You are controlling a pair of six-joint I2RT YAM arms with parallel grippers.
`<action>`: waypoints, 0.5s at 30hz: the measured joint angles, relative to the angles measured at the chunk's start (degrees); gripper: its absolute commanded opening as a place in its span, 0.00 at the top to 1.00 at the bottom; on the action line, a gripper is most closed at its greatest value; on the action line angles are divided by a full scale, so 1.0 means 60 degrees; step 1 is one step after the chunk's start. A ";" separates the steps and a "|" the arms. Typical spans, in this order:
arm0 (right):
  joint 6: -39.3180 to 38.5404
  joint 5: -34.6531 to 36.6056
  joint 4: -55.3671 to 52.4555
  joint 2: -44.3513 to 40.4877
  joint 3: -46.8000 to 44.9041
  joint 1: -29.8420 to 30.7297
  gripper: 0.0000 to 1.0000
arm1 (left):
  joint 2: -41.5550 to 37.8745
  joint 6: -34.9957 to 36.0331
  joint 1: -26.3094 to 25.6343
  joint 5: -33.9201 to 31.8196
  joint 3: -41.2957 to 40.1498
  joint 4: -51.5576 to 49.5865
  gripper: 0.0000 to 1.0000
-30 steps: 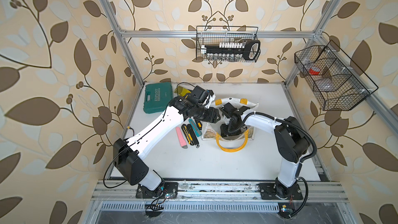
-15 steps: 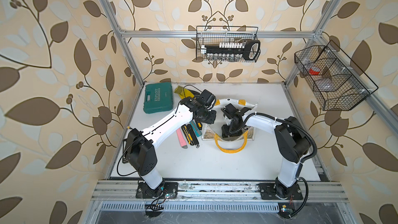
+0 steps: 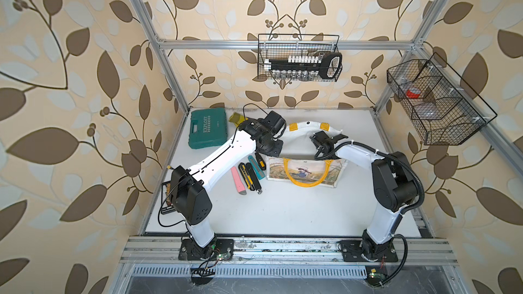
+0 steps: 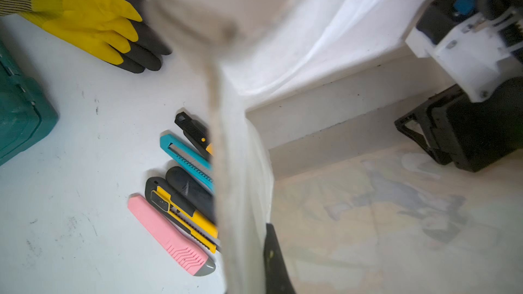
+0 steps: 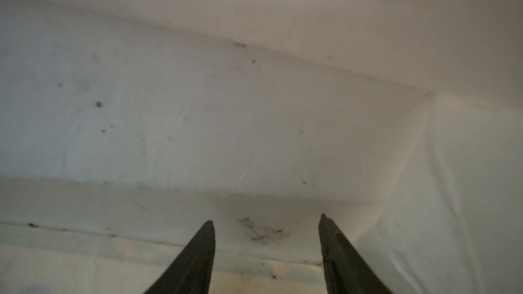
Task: Place the art knife into the pouch
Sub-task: Open the pouch at the center of the board.
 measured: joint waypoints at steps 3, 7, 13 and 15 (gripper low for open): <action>-0.0124 0.0138 -0.0178 -0.0372 -0.0142 -0.0106 0.39 | 0.0000 0.0175 0.0623 0.0244 0.0036 0.0000 1.00; -0.0255 0.0178 -0.0084 -0.0597 -0.0197 -0.0146 0.39 | 0.0142 0.0357 0.1479 0.0882 0.0703 -0.0036 1.00; -0.0484 0.0138 0.0168 -0.0871 -0.0178 -0.0419 0.39 | 0.0255 0.0583 0.1734 0.1705 0.1249 -0.0109 1.00; -0.0550 0.0138 0.0168 -0.0933 -0.0178 -0.0470 0.39 | 0.0259 0.0594 0.1836 0.2007 0.1249 -0.0051 1.00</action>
